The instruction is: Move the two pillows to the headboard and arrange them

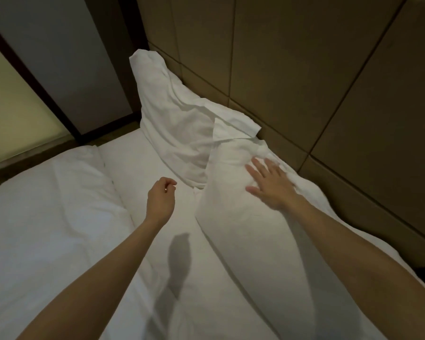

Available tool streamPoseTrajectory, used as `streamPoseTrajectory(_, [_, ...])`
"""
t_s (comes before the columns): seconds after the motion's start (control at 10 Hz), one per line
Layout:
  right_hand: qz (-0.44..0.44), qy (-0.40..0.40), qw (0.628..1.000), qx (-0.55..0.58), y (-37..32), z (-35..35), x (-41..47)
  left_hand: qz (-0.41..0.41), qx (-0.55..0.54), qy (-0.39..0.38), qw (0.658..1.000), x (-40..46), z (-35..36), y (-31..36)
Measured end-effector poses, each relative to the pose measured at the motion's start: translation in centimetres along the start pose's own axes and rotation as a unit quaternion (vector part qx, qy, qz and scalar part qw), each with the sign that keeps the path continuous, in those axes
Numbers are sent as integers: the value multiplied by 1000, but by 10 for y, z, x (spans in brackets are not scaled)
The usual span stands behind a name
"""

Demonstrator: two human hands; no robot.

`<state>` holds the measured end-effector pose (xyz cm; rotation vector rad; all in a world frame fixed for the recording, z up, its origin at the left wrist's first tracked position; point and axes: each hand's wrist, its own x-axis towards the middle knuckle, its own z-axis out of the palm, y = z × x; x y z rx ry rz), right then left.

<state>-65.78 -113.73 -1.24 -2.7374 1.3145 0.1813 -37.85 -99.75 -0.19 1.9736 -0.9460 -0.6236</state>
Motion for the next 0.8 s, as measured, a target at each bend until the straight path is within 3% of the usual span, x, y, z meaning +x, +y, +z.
streamPoseTrajectory(0.2, [98, 45, 989, 100, -5, -2, 2, -31, 6, 15, 999, -11, -32, -20])
streamPoseTrajectory(0.5, [104, 99, 959, 242, -22, -55, -16, -25, -5, -23, 999, -26, -63, 2])
streamPoseTrajectory(0.8, [72, 103, 915, 385, -95, -76, -77, -6, -43, -7, 999, -82, -118, 12])
